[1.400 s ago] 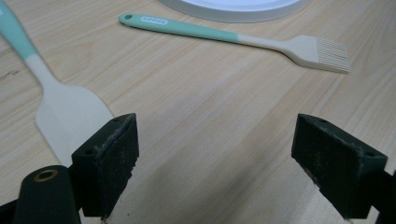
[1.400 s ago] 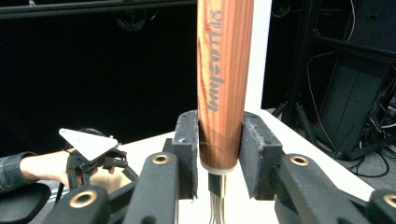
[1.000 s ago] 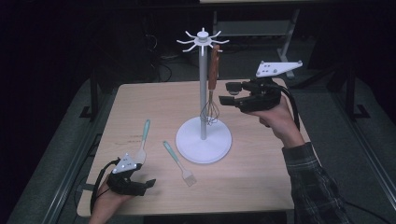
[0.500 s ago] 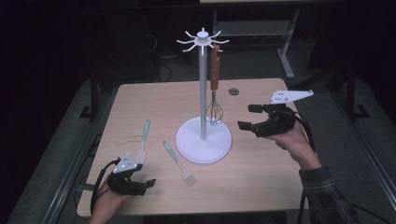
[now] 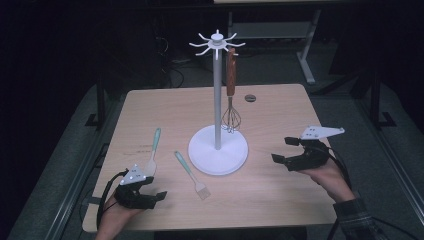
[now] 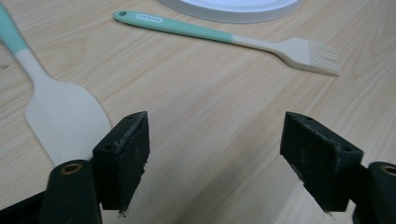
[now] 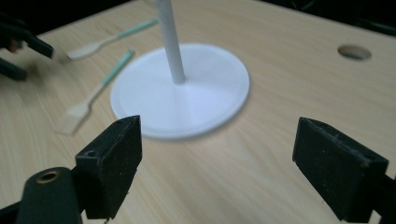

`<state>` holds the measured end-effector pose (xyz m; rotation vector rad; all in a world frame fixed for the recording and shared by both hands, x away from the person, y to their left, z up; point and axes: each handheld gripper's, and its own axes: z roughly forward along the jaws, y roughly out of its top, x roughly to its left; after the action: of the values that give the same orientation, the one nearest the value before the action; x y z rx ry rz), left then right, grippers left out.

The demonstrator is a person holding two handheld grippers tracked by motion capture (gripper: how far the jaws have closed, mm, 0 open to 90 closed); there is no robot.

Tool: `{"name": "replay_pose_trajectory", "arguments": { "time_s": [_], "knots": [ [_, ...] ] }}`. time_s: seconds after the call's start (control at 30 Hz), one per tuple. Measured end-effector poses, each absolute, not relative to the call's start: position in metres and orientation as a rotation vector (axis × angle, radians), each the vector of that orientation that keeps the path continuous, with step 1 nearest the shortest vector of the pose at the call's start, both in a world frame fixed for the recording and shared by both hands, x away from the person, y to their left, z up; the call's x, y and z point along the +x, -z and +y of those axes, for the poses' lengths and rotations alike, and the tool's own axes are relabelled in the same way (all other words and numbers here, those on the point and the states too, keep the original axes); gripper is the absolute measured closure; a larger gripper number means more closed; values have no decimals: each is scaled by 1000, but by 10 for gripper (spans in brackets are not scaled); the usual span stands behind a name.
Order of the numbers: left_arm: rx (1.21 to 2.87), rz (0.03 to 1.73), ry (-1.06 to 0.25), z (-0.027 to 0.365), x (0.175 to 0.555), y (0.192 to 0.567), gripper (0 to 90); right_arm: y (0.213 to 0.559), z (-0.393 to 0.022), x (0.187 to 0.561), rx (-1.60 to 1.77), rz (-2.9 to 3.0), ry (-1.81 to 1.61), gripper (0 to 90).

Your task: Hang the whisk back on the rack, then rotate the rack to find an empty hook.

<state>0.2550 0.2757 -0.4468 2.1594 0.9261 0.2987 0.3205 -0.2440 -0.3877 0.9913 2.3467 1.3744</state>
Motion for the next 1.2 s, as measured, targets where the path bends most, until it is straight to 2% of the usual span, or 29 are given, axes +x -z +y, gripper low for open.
{"name": "replay_pose_trajectory", "arguments": {
  "time_s": [0.23,0.4,0.67,1.2],
  "knots": [
    [2085,928,-193,276,255,440,436,416,-251,309,1067,2367,-1299,136],
    [2030,933,-134,275,258,428,622,431,-250,304,1089,2383,-1273,135],
    [2047,912,-142,264,264,402,895,447,-249,293,1151,2356,-1226,138],
    [2056,796,-142,229,300,306,898,460,-254,289,1180,2356,-1170,135]
  ]
}}
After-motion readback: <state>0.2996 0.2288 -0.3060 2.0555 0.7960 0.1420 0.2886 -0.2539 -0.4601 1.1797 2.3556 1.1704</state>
